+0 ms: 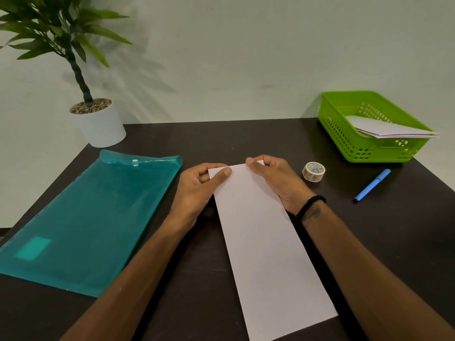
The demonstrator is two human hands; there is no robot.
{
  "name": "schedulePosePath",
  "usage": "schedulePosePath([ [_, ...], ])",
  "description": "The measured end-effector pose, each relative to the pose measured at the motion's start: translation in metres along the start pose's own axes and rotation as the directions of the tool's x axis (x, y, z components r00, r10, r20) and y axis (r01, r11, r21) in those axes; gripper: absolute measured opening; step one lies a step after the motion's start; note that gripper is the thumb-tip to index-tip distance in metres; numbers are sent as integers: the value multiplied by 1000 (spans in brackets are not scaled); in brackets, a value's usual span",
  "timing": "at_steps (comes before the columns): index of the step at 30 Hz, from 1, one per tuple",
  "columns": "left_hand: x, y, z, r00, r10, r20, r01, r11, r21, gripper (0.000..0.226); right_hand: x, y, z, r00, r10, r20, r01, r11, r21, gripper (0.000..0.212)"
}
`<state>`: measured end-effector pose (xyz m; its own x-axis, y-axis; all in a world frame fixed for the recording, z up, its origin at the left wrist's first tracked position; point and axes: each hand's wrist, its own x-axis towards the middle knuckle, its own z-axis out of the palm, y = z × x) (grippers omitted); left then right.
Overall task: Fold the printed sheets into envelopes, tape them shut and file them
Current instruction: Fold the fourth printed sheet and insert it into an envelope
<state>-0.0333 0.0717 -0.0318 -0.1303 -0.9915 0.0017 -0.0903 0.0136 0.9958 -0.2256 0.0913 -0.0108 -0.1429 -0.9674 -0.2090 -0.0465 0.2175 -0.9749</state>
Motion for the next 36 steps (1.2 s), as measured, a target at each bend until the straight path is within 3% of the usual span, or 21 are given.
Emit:
schedulePosePath([
  [10,0,-1,0,999,-23,-32,23,1000,8,28,-3,-4,2,999,48,-25,-47,998,52,35],
  [14,-1,-1,1,1000,4,-29,-3,1000,30,30,-2,-1,0,999,-6,-50,7,1000,17,44],
  [21,-2,2,2,999,18,43,-22,997,76,21,-5,4,-1,995,-101,23,102,993,-51,28],
  [28,-2,0,2,999,30,19,-32,991,129,13,-3,2,-2,997,-31,68,33,999,-28,20],
  [36,-3,1,1,1000,8,16,-10,993,114,14,-3,-2,-2,996,43,78,-42,999,-16,28],
])
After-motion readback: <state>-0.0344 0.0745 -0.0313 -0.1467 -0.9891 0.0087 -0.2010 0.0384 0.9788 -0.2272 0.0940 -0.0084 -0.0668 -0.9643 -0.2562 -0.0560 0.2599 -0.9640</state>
